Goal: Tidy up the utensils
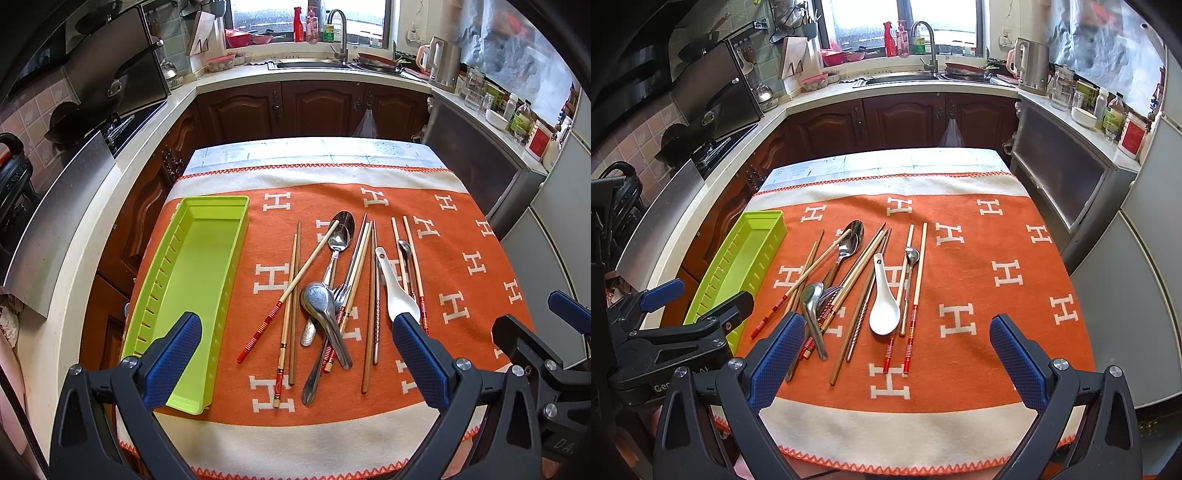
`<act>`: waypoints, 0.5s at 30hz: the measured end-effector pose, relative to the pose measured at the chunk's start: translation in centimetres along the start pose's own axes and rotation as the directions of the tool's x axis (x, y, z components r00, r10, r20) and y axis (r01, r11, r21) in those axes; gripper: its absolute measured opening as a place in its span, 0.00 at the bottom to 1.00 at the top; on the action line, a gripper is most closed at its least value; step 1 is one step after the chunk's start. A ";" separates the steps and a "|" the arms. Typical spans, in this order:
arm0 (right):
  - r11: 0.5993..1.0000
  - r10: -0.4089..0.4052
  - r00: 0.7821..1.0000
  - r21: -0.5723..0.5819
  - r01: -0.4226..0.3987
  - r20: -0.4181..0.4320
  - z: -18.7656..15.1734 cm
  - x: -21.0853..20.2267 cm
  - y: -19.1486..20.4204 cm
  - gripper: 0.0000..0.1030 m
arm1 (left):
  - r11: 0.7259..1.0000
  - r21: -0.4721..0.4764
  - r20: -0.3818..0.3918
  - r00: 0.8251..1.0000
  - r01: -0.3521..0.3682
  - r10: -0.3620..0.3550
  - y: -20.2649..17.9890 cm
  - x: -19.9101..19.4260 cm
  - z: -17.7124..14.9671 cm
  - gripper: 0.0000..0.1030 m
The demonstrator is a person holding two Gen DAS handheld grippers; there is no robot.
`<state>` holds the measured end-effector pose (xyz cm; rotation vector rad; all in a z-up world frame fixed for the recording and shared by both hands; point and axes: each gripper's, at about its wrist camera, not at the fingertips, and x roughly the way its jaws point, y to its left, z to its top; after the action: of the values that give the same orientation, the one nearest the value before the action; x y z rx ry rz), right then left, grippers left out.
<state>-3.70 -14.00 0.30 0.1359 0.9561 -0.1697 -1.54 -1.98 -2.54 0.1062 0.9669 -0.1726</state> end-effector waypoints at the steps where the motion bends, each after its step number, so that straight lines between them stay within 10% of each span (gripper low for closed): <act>1: 1.000 0.002 1.000 -0.001 -0.002 0.000 0.0 0.0 0.0 0.98 | 1.000 0.000 0.000 1.000 0.000 0.000 0.0 0.0 0.0 0.99; 15: 0.999 0.032 0.999 0.007 -0.032 -0.011 0.7 0.1 -0.5 0.85 | 0.996 -0.029 0.005 0.997 0.081 -0.081 0.5 0.0 0.7 0.99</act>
<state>-3.24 -14.59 0.61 0.1578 0.9640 -0.1430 -0.89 -1.57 -2.17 0.0402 0.9703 -0.2329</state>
